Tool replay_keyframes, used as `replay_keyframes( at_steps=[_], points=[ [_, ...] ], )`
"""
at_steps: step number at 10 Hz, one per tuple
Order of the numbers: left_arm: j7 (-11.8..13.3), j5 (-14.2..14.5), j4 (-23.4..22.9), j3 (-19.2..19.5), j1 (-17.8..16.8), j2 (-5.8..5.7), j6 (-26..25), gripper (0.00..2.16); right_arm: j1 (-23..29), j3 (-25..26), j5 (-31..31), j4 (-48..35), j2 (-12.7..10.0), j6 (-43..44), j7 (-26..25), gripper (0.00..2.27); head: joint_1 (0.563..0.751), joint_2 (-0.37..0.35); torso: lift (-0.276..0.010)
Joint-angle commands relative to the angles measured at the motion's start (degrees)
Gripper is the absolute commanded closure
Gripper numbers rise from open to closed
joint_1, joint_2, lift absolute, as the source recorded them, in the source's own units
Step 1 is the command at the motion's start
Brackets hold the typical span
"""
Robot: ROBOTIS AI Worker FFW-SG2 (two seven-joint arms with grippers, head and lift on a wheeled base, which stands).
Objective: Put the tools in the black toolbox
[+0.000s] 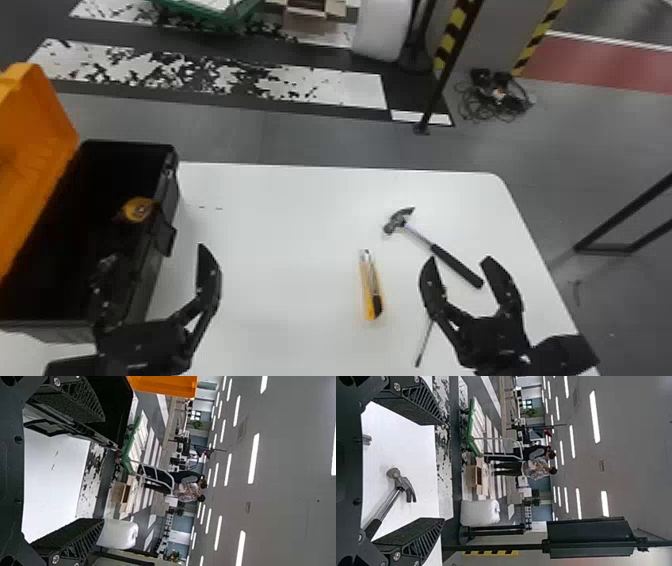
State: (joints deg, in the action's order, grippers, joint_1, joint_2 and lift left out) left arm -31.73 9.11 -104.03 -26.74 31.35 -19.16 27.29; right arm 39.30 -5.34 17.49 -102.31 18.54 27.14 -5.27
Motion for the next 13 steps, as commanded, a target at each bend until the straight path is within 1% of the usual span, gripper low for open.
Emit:
replay_keyframes(
  at_steps=[1,4,7,10,12,13],
  points=[
    [0.0,-0.1,-0.4,-0.1,0.0,-0.09,0.0,0.10,0.1,0.1,0.0,0.0,0.0,0.0,0.0,0.14,0.695,-0.174,-0.039],
    [-0.5,-0.1,-0.9,0.0,1.2,-0.53,0.0,0.10,0.1,-0.2,0.0,0.1,0.3,0.0,0.0,0.14,0.695,-0.175,-0.039],
    [-0.3,-0.2,-0.9,-0.1,1.0,-0.44,0.0,0.10,0.0,-0.1,0.5,1.0,0.2,-0.4,-0.5,0.13,0.695,-0.176,-0.039],
    [-0.1,-0.2,-0.7,-0.1,0.9,-0.44,0.0,0.10,-1.5,-0.1,0.8,5.8,-0.1,0.1,-1.9,0.13,0.695,-0.200,-0.039],
    [0.0,-0.1,-0.4,0.0,0.8,-0.44,0.2,0.10,-3.1,-0.4,0.9,9.5,-1.0,0.7,-2.5,0.14,0.695,-0.217,-0.039],
    [0.0,-0.2,-0.2,0.0,0.8,-0.26,0.2,0.10,-3.8,-1.0,1.1,10.6,-1.0,0.7,-3.5,0.14,0.695,-0.223,-0.039]
  ],
)
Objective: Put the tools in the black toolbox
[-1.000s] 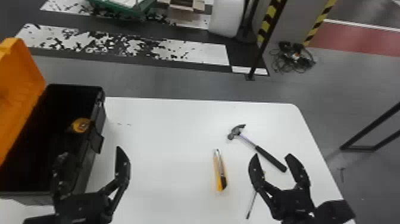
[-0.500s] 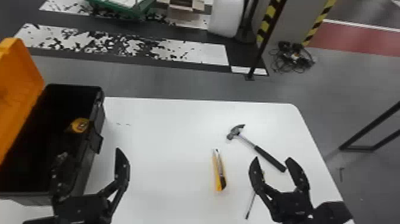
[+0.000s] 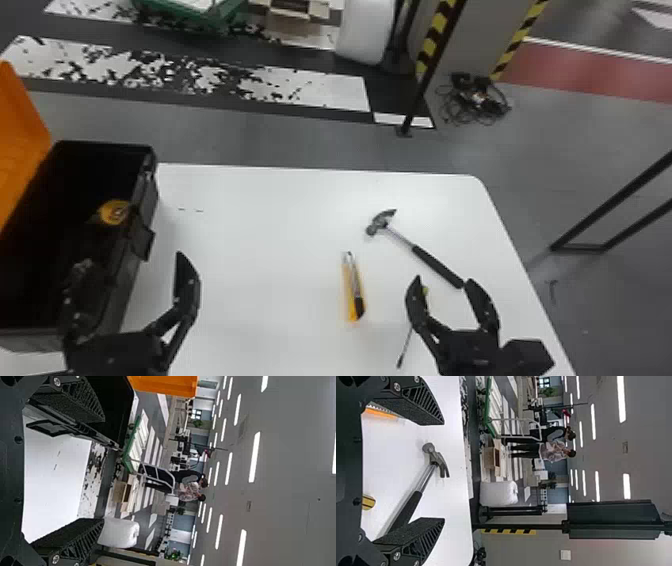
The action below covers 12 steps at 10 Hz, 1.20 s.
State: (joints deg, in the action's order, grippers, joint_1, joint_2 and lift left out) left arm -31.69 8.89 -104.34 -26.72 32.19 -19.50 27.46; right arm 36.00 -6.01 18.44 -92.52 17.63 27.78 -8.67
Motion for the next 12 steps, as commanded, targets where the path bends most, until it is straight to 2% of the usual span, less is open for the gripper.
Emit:
replay_keyframes(
  at_steps=[1,6,9,12],
  points=[
    [0.1,0.0,0.3,0.0,0.0,0.16,0.0,0.10,-1.0,-1.1,0.4,1.4,-0.1,0.0,-1.6,0.14,0.695,-0.225,-0.039],
    [0.0,0.1,0.3,0.0,0.2,0.08,0.0,0.10,-5.4,-2.5,3.5,7.6,-0.2,-0.7,-3.4,0.14,0.695,-0.240,-0.039],
    [0.0,0.1,0.2,-0.1,0.4,-0.01,0.2,0.10,-9.3,-3.9,5.4,12.7,-0.7,-1.5,-4.8,0.17,0.695,-0.251,-0.039],
    [0.0,0.1,0.1,-0.1,0.5,-0.01,0.2,0.10,-10.8,-4.4,7.8,13.9,-1.7,-4.5,-6.3,0.18,0.695,-0.257,-0.039]
  ],
)
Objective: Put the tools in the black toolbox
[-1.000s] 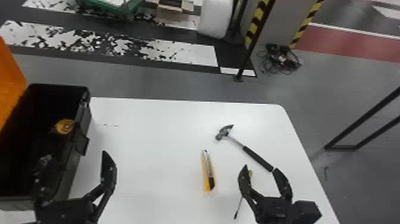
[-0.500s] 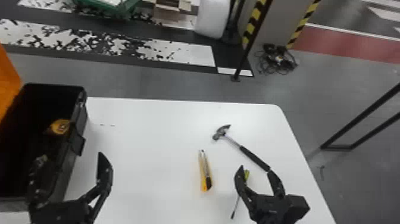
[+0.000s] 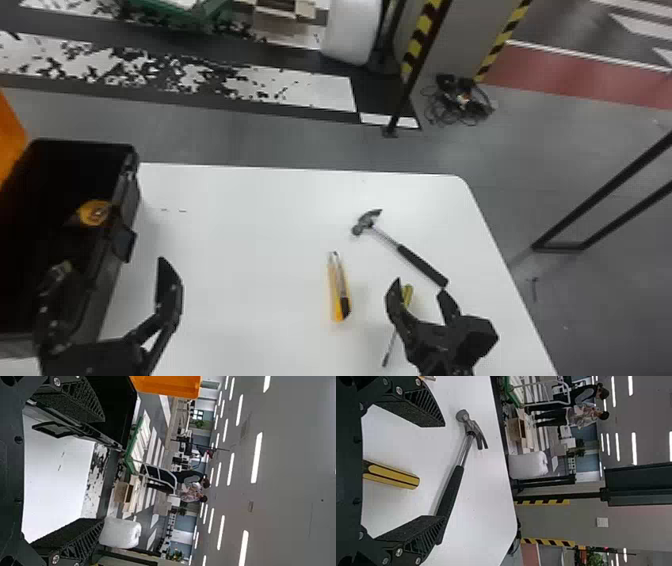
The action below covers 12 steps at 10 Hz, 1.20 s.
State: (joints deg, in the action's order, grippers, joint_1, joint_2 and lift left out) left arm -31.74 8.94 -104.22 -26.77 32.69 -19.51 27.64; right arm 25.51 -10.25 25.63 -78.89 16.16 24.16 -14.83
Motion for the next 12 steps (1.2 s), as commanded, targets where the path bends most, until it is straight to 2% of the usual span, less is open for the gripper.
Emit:
replay_keyframes(
  at_steps=[1,8,12],
  points=[
    [0.1,-0.1,0.1,0.0,-0.1,0.09,0.0,0.10,-0.7,-0.3,2.1,0.6,-0.3,-1.8,-0.5,0.18,0.695,-0.259,-0.039],
    [-0.1,0.0,0.0,0.0,0.0,-0.09,0.2,0.10,-3.1,-1.2,4.5,0.3,-0.4,-7.6,-3.3,0.19,0.695,-0.256,-0.039],
    [0.0,0.0,-0.1,0.0,0.1,-0.09,0.2,0.10,-3.0,-3.0,4.5,0.1,-0.5,-7.8,-3.7,0.19,0.695,-0.232,-0.039]
  ],
)
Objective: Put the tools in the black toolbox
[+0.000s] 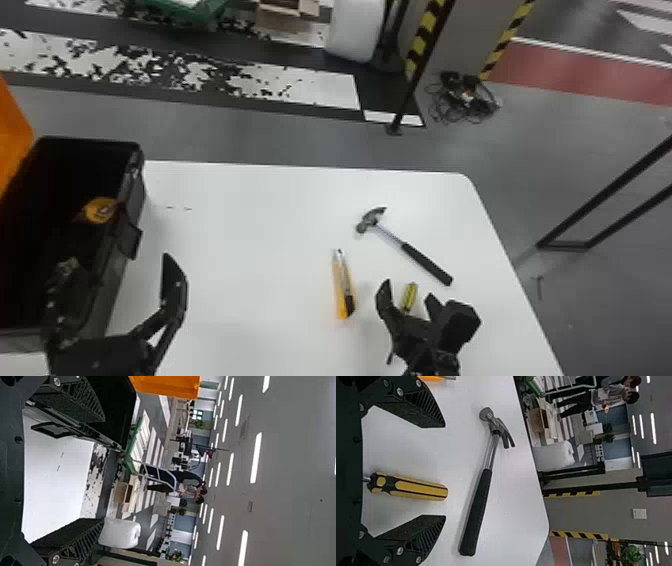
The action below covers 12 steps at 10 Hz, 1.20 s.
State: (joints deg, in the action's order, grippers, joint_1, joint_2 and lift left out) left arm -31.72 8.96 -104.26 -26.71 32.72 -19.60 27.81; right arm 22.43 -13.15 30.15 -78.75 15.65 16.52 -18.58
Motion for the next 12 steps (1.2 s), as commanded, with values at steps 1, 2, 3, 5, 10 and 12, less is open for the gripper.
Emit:
replay_keyframes(
  at_steps=[1,2,3,5,10,12],
  points=[
    [0.0,0.0,-0.2,0.0,0.1,0.00,0.0,0.10,0.2,-0.5,0.0,0.0,0.0,-0.3,-0.4,0.22,0.695,-0.229,-0.039],
    [0.0,0.0,-0.2,0.0,0.1,0.00,0.0,0.10,0.2,-0.6,0.0,0.0,0.0,-0.8,-0.5,0.22,0.695,-0.227,-0.039],
    [0.1,0.0,-0.3,-0.1,0.2,-0.09,0.0,0.10,0.2,-0.6,0.0,0.1,0.0,-1.5,-0.6,0.22,0.695,-0.225,-0.039],
    [0.1,0.0,-0.4,-0.1,0.2,-0.09,0.0,0.10,0.2,-0.5,0.0,0.0,0.0,-1.7,-0.6,0.29,0.695,-0.225,-0.039],
    [0.2,-0.1,-0.6,-0.1,0.2,-0.09,0.0,0.10,0.9,-0.9,-0.2,-0.7,0.0,-1.5,-2.3,0.50,0.695,-0.227,-0.039],
    [0.2,0.0,-0.6,0.0,0.2,-0.09,-0.2,0.10,1.2,-1.6,-0.4,-1.0,0.0,-1.5,-2.8,0.50,0.695,-0.228,-0.039]
  ],
)
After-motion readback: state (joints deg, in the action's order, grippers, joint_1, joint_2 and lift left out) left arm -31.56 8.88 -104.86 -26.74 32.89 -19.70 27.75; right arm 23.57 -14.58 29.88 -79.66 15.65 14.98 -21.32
